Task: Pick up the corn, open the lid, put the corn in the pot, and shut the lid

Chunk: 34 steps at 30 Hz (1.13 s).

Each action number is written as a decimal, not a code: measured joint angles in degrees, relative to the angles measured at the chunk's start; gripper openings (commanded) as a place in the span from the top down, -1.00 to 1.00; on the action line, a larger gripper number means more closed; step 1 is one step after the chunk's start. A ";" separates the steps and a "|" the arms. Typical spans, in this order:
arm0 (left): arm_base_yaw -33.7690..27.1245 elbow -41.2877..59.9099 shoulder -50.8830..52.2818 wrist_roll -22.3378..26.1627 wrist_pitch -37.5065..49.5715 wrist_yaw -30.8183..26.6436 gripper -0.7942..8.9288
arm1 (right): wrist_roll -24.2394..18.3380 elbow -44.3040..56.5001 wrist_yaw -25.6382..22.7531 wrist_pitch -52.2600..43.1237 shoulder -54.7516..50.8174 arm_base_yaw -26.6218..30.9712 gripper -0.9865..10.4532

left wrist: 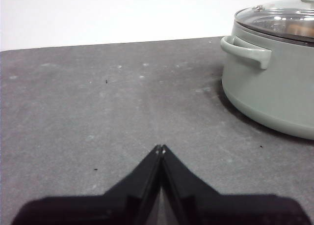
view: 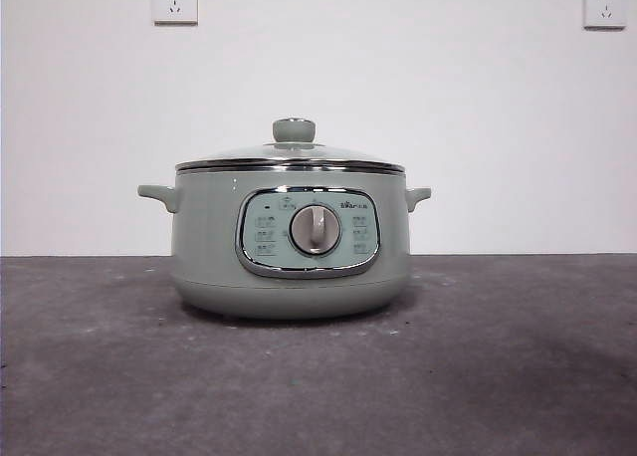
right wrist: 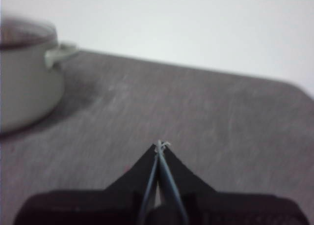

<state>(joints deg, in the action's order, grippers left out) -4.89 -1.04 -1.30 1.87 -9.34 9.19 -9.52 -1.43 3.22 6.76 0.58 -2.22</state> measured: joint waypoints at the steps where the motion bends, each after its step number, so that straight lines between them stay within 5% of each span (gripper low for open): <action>1: 0.02 0.00 -0.04 0.00 0.00 0.00 0.84 | 0.17 0.13 0.04 1.68 0.02 0.00 0.83; 34: 0.02 0.00 -0.59 -0.02 0.00 0.00 0.84 | 2.93 0.17 0.02 3.63 0.02 0.00 0.83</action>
<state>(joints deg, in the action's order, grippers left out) -4.86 -1.04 -1.89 1.85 -9.34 9.19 -6.59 -1.26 3.25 10.39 0.60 -2.22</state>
